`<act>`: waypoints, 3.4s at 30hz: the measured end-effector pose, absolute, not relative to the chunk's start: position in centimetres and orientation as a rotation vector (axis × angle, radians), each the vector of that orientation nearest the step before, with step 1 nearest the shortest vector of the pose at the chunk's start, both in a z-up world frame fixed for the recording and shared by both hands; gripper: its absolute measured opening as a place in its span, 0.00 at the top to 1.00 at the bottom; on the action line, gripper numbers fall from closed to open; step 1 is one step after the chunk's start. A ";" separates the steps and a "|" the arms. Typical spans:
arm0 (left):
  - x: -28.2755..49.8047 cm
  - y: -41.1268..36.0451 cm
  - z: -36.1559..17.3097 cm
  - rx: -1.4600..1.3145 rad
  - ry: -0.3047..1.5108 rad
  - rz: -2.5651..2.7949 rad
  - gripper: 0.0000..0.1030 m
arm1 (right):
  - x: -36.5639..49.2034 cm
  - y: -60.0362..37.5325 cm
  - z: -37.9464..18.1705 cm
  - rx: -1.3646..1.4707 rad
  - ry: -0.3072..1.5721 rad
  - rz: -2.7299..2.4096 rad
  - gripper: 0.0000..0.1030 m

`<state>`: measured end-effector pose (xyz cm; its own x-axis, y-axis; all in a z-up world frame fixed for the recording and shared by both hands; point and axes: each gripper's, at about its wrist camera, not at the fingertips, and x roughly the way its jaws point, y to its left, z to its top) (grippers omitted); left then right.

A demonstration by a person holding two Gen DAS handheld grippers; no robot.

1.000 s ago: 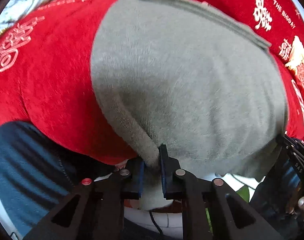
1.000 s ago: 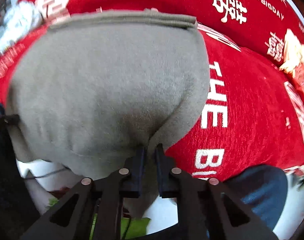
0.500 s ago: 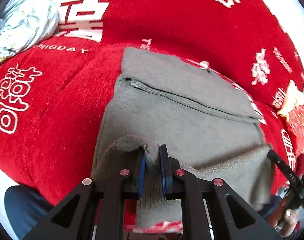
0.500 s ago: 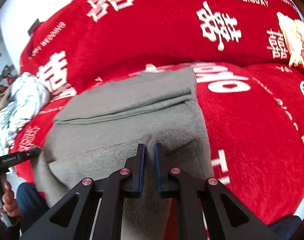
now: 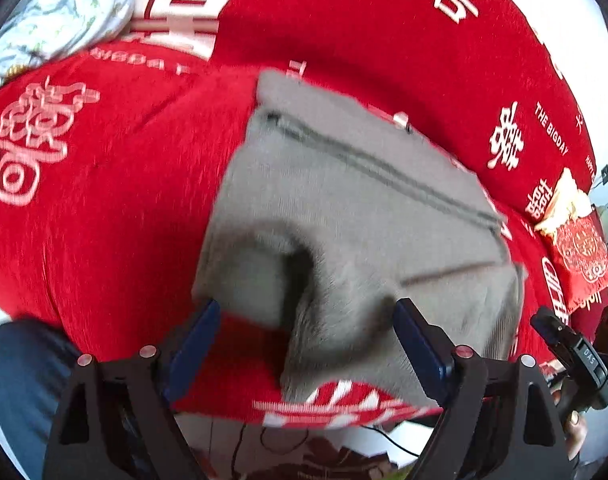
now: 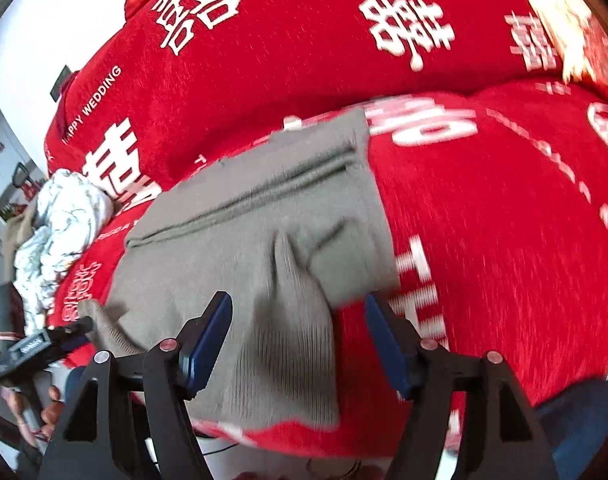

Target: Fold small clothes

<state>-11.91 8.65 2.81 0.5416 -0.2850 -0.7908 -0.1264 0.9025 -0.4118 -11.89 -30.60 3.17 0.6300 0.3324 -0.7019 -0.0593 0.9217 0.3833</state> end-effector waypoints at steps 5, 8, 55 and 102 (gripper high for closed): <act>-12.2 7.5 0.6 -0.498 1.064 -0.147 0.24 | -12.5 -30.9 1.2 0.363 0.931 0.254 0.30; -12.3 6.5 0.3 -0.503 1.083 -0.185 0.29 | -12.1 -30.1 0.4 0.382 0.954 0.314 0.30; -6.8 8.5 14.3 -0.501 0.735 -0.170 0.90 | -8.1 -30.4 10.8 0.547 0.670 0.381 0.86; 0.4 12.8 12.7 -0.790 0.881 -0.281 0.90 | 0.7 -29.6 11.6 0.552 0.764 0.372 0.86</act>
